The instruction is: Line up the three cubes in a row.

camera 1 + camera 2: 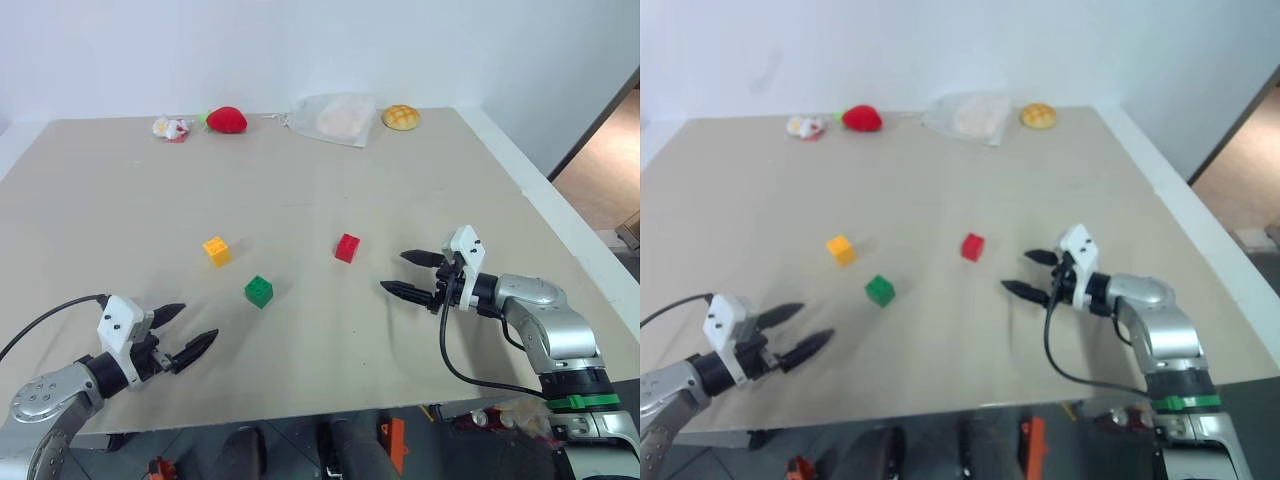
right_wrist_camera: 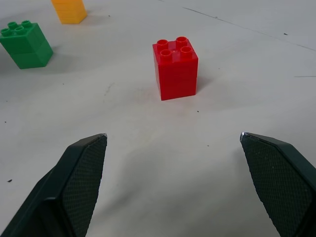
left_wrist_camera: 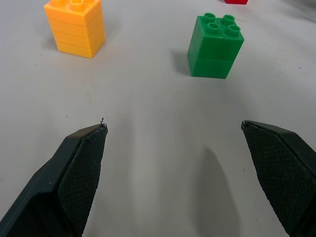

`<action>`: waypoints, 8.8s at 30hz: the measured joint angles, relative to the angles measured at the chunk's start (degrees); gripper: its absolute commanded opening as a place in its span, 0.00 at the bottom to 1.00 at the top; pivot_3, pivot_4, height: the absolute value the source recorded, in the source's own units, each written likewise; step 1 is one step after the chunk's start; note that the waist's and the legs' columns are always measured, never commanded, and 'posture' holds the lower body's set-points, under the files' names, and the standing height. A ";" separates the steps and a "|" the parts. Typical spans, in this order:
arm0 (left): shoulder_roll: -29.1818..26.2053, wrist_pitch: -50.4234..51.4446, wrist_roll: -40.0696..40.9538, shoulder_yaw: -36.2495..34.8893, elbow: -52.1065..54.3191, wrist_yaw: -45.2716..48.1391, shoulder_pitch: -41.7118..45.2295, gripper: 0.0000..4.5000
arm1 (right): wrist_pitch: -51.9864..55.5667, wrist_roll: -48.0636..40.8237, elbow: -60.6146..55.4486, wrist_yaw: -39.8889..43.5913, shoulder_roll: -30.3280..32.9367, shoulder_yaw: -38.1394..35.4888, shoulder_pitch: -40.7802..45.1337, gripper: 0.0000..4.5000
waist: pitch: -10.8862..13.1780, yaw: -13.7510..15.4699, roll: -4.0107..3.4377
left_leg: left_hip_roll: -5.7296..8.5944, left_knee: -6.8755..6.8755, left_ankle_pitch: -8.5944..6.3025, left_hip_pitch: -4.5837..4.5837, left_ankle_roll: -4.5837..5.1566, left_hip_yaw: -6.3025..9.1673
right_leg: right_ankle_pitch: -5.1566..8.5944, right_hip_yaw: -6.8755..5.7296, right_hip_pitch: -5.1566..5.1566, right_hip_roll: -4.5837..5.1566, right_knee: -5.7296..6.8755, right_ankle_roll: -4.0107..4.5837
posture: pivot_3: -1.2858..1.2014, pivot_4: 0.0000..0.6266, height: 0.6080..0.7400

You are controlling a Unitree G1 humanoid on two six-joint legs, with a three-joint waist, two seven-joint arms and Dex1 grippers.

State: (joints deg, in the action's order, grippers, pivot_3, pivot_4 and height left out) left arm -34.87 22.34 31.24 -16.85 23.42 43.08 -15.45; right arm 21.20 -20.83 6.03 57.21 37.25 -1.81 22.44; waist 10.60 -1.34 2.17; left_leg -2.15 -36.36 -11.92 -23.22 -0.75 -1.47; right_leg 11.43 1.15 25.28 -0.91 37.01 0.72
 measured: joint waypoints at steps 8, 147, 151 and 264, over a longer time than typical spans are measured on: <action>-0.03 -1.15 0.70 0.43 1.12 2.71 3.01 1.00 | -4.53 4.80 6.10 -1.44 -2.88 3.08 3.58 1.00 | 0.00 -0.07 0.00 | -0.03 -0.07 0.00 0.03 0.00 -0.07 | -0.09 0.03 -0.01 -0.15 0.03 -0.02 | 0.52 0.24 1.00; 9.39 2.04 -8.69 15.47 -13.96 -2.54 22.11 0.30 | -4.10 -7.05 -6.88 18.91 -0.89 5.69 16.08 0.79 | -0.01 -1.09 -0.03 | -0.66 -0.06 -0.10 0.69 -0.17 -0.81 | -0.61 1.72 0.01 -1.54 0.31 0.15 | 0.52 0.24 1.00; 9.17 2.40 -8.95 15.91 -13.91 -2.49 22.50 0.29 | -4.08 -7.06 -6.99 18.62 -0.90 5.69 15.78 0.79 | -0.01 -1.11 -0.03 | -0.69 -0.05 -0.10 0.69 -0.17 -0.74 | -0.60 1.72 0.00 -1.57 0.31 0.17 | 0.52 0.24 1.00; -0.04 -6.34 -8.95 1.45 -38.81 2.39 29.62 0.89 | 3.96 -10.36 -19.56 4.90 -3.96 3.95 9.27 0.79 | 0.01 -2.69 0.14 | -0.74 0.02 -0.24 0.66 -0.25 -0.62 | -0.56 2.21 0.11 -1.85 0.28 0.10 | 0.52 0.24 1.00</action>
State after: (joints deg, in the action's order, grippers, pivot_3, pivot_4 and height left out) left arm -34.90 15.99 22.29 -15.40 -15.39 45.47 14.17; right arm 25.16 -31.18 -13.53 62.11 33.28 2.14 31.71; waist 10.61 -4.03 2.31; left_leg -2.88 -36.34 -12.16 -22.57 -1.01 -2.09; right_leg 10.87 3.36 25.39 -2.76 37.30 0.82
